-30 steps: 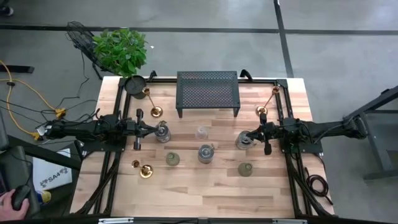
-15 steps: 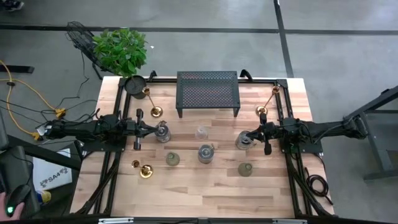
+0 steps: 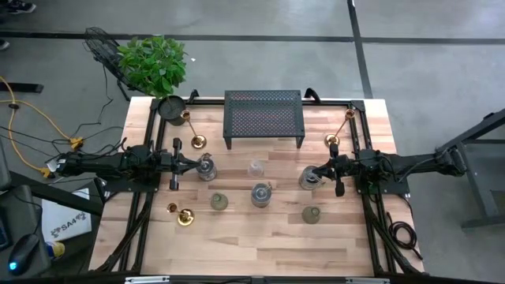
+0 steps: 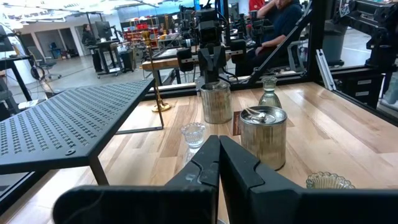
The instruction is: Pick & Place candle stick holders
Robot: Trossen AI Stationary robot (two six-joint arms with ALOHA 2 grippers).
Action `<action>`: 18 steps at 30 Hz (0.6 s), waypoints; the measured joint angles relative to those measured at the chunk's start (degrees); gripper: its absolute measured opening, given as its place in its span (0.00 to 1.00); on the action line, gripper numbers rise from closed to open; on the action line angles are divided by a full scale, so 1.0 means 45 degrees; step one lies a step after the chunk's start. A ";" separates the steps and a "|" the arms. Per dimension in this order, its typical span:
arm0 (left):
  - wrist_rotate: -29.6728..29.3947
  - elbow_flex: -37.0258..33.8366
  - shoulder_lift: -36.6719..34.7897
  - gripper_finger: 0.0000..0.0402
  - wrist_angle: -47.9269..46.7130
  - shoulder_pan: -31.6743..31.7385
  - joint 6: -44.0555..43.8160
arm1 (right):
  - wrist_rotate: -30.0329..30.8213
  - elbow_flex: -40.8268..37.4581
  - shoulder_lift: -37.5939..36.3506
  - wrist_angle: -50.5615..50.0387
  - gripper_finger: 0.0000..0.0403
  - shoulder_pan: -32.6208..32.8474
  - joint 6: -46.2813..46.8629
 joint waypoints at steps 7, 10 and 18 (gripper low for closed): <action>0.0000 0.0000 0.0005 0.00 -0.0001 0.0001 -0.0001 | 0.0000 0.0000 0.0003 0.0000 0.01 0.0002 0.0002; 0.0000 0.0000 0.0004 0.00 -0.0002 0.0005 0.0000 | 0.0000 0.0000 0.0004 0.0000 0.01 -0.0003 0.0002; 0.0000 0.0000 0.0005 0.00 -0.0003 0.0005 0.0000 | 0.1092 0.0000 0.0004 0.0095 0.01 -0.0003 -0.0007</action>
